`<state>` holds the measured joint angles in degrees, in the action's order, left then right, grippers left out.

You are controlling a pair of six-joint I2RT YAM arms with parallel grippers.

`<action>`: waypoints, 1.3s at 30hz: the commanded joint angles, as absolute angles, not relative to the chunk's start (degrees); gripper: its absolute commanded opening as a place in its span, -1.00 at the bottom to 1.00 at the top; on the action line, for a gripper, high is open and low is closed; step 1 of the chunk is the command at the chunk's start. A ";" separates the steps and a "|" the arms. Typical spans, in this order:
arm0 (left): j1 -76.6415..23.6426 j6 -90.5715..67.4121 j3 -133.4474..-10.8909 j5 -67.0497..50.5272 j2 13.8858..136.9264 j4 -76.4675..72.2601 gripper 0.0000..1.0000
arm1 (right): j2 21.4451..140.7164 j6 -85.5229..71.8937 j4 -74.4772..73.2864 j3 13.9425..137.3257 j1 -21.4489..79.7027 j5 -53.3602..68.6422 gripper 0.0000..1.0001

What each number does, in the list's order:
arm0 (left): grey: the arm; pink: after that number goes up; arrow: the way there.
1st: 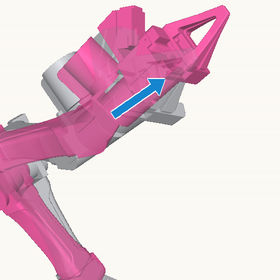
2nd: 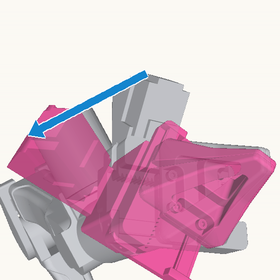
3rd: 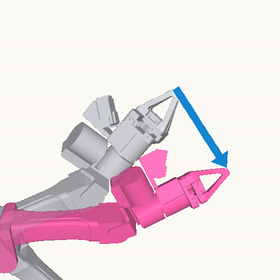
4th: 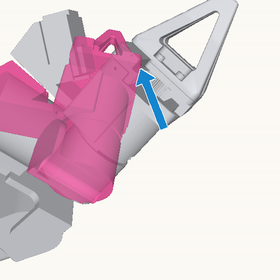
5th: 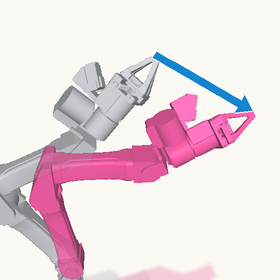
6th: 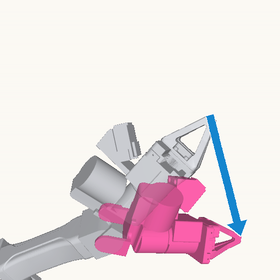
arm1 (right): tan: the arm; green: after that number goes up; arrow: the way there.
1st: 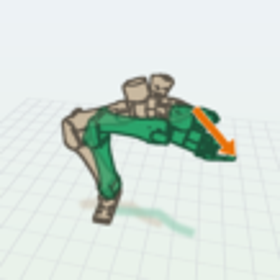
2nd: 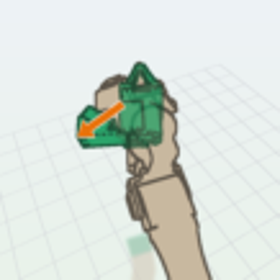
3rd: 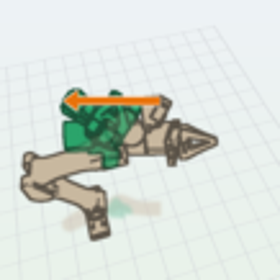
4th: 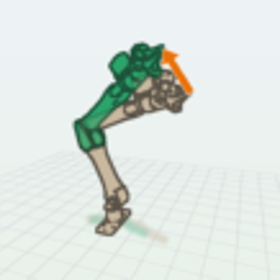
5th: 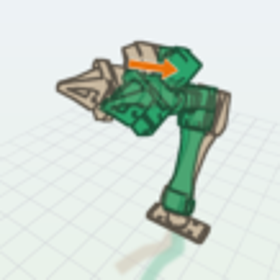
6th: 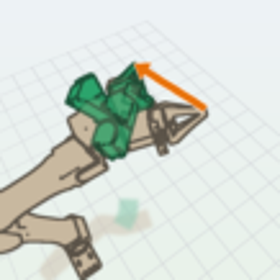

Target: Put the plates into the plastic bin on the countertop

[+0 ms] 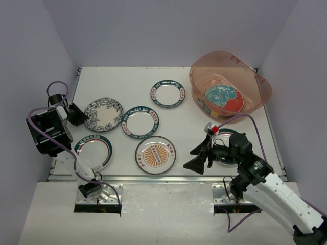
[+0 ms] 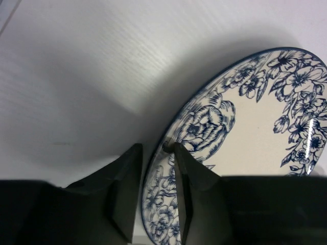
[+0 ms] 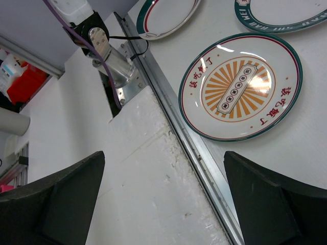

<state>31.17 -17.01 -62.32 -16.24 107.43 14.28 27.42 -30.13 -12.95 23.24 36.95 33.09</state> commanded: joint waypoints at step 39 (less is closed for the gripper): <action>19.36 -55.84 -37.17 -46.48 54.84 -17.02 -1.00 | 70.00 -38.00 -10.74 63.78 28.71 32.26 0.97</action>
<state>23.78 -50.54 -37.69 -34.00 63.43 -11.31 63.03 -35.62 -12.80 52.35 34.74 26.46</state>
